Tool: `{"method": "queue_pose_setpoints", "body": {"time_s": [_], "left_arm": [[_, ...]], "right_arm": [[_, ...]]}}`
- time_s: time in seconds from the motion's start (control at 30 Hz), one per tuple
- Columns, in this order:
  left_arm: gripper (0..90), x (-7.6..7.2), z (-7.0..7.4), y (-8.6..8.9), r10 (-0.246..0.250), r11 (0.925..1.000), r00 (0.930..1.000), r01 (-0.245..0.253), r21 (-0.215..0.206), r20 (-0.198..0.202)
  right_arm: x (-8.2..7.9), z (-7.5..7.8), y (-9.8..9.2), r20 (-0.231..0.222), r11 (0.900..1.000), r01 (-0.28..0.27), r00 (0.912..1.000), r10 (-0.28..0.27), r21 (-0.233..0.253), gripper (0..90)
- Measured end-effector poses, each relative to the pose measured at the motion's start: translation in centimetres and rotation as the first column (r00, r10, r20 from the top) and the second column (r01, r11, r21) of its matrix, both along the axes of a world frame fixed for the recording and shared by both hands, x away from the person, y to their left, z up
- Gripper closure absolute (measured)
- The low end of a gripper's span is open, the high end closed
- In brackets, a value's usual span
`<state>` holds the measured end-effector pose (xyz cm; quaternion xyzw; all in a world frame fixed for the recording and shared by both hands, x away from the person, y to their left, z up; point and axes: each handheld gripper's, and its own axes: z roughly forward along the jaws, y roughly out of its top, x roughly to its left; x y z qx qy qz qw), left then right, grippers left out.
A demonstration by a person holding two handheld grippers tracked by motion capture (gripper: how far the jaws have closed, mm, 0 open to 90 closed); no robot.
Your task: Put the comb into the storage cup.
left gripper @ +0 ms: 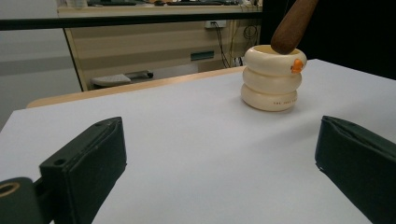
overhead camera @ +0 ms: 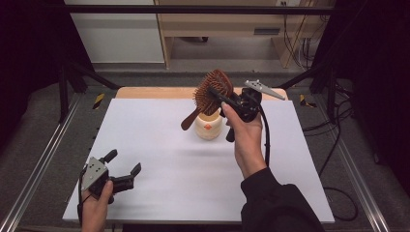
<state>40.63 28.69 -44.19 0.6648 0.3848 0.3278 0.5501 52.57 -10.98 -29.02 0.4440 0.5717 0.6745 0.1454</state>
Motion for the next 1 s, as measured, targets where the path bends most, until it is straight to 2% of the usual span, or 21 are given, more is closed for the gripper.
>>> {"method": "queue_pose_setpoints", "body": {"time_s": [0.17,0.37,0.5,0.83,1.0], "left_arm": [[1.9,0.1,0.0,0.1,0.003,1.0,1.0,-0.003,0.0,0.001],[1.9,0.1,0.0,0.3,0.009,0.9999,1.0,-0.009,-0.005,0.002],[1.9,0.2,-0.1,0.4,0.006,1.0,1.0,-0.006,-0.005,-0.001],[2.2,0.5,-0.3,0.3,0.013,0.9999,0.9999,-0.013,-0.001,-0.001],[2.2,0.5,-0.4,0.4,0.015,0.9999,0.9999,-0.015,0.0,0.0]], "right_arm": [[0.8,0.6,-0.1,0.014,1.0,0.021,0.9997,-0.02,-0.011,53.0],[1.8,1.1,-0.5,0.013,0.999,0.046,0.9989,-0.046,0.013,53.0],[2.7,1.4,-0.7,0.012,0.998,0.061,0.9981,-0.061,0.008,53.0],[4.8,1.4,-0.7,0.006,0.997,0.073,0.9973,-0.073,0.004,52.9],[5.3,1.4,-0.9,0.001,0.997,0.081,0.9967,-0.081,0.002,52.9]]}}
